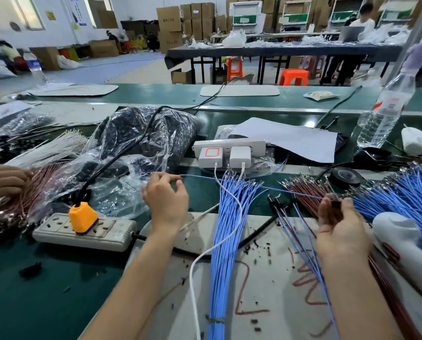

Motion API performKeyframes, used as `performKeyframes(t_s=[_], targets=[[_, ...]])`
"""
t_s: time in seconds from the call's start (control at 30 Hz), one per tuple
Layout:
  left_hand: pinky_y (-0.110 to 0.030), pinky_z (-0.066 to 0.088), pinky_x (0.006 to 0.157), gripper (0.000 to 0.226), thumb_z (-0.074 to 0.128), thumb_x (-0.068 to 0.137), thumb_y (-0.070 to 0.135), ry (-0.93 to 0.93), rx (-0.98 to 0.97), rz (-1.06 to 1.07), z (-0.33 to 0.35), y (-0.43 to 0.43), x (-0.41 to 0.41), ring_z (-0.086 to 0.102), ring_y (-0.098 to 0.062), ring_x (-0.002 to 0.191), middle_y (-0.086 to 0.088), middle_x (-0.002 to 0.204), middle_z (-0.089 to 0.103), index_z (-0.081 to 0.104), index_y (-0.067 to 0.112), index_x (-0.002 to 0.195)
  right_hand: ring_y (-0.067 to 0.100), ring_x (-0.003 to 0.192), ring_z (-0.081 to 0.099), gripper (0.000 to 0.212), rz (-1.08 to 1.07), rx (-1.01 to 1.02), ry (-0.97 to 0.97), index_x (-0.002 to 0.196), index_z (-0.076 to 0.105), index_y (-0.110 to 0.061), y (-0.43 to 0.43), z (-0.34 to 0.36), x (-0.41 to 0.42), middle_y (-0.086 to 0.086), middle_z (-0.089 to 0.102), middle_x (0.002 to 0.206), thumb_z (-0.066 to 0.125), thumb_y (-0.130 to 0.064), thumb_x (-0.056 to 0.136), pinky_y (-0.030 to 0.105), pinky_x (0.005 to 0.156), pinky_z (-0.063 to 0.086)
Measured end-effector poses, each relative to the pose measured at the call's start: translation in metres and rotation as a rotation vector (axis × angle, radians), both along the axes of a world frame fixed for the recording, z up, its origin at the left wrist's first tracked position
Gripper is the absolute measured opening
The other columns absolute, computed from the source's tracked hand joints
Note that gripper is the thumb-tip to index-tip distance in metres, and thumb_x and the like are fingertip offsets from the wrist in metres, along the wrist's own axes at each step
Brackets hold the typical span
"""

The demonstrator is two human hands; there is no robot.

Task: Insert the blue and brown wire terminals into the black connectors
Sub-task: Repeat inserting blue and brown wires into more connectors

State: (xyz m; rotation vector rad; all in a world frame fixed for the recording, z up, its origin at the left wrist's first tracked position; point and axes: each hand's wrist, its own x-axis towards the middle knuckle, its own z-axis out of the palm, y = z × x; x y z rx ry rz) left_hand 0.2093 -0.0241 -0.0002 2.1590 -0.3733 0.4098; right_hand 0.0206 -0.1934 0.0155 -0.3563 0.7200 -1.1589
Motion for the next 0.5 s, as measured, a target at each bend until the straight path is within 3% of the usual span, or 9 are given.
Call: performKeyframes(t_s=[0.07, 0.13, 0.17, 0.23, 0.3, 0.37, 0.43, 0.5], targets=[[-0.039, 0.025, 0.107, 0.010, 0.061, 0.087, 0.016, -0.027, 0.076, 0.024, 0.001, -0.003, -0.006, 0.038, -0.021, 0.115, -0.007, 0.119, 0.050, 0.059, 0.013, 0.097, 0.007, 0.055, 0.064, 0.014, -0.052, -0.090, 0.098, 0.083, 0.053, -0.014, 0.002, 0.000, 0.002, 0.006, 0.062, 0.079, 0.054, -0.014, 0.097, 0.017, 0.058, 0.054], [-0.037, 0.023, 0.107, 0.014, 0.066, 0.084, 0.018, -0.211, 0.065, -0.019, 0.007, -0.010, -0.021, 0.034, -0.021, 0.122, -0.008, 0.127, 0.046, 0.058, 0.011, 0.093, 0.007, 0.056, 0.065, 0.013, -0.069, -0.332, 0.260, 0.083, 0.055, -0.017, 0.008, 0.002, 0.005, 0.004, 0.064, 0.077, 0.056, -0.013, 0.096, 0.019, 0.060, 0.055], [-0.039, 0.029, 0.106, 0.016, 0.066, 0.083, 0.016, -0.310, 0.028, -0.112, 0.011, -0.014, -0.030, 0.039, -0.021, 0.119, -0.008, 0.125, 0.048, 0.059, 0.010, 0.095, 0.008, 0.058, 0.066, 0.011, -0.065, -0.491, 0.353, 0.085, 0.056, -0.019, 0.014, 0.002, 0.007, 0.004, 0.065, 0.078, 0.057, -0.014, 0.095, 0.021, 0.061, 0.056], [-0.039, 0.045, 0.091, 0.023, 0.063, 0.084, 0.012, -0.374, -0.095, -0.491, 0.015, -0.024, -0.051, 0.055, -0.016, 0.097, -0.004, 0.113, 0.055, 0.059, 0.007, 0.106, 0.014, 0.065, 0.067, 0.005, -0.049, -0.859, 0.550, 0.088, 0.059, -0.018, 0.032, 0.000, 0.013, 0.004, 0.066, 0.080, 0.062, -0.020, 0.091, 0.027, 0.065, 0.056], [-0.031, 0.052, 0.078, 0.034, 0.061, 0.084, 0.007, -0.258, -0.158, -0.814, 0.014, -0.030, -0.074, 0.062, -0.011, 0.081, 0.001, 0.107, 0.062, 0.056, 0.011, 0.117, 0.014, 0.073, 0.063, 0.009, -0.054, -1.218, 0.671, 0.090, 0.064, -0.012, 0.052, -0.004, 0.020, 0.001, 0.064, 0.084, 0.067, -0.020, 0.088, 0.023, 0.072, 0.052], [-0.021, 0.053, 0.078, 0.042, 0.060, 0.081, 0.000, -0.100, -0.227, -0.911, 0.007, -0.033, -0.084, 0.066, -0.005, 0.085, 0.006, 0.101, 0.066, 0.054, 0.016, 0.119, 0.006, 0.080, 0.055, 0.008, -0.088, -1.419, 0.717, 0.088, 0.066, -0.004, 0.066, -0.008, 0.027, 0.000, 0.060, 0.086, 0.069, -0.011, 0.084, 0.010, 0.077, 0.042], [-0.022, 0.053, 0.081, 0.037, 0.057, 0.082, 0.003, 0.031, -0.315, -0.908, 0.001, -0.034, -0.086, 0.068, -0.005, 0.088, 0.005, 0.099, 0.068, 0.053, 0.016, 0.116, 0.006, 0.081, 0.053, 0.010, -0.110, -1.465, 0.750, 0.086, 0.067, -0.001, 0.069, -0.009, 0.028, 0.005, 0.059, 0.085, 0.069, -0.009, 0.082, 0.008, 0.076, 0.039], [-0.029, 0.055, 0.082, 0.028, 0.055, 0.088, 0.006, 0.105, -0.370, -0.933, -0.001, -0.033, -0.085, 0.070, -0.014, 0.088, -0.001, 0.096, 0.070, 0.050, 0.014, 0.114, 0.017, 0.078, 0.058, 0.012, -0.132, -1.459, 0.759, 0.086, 0.067, -0.001, 0.065, -0.010, 0.027, 0.007, 0.061, 0.084, 0.069, -0.013, 0.082, 0.021, 0.072, 0.046]])
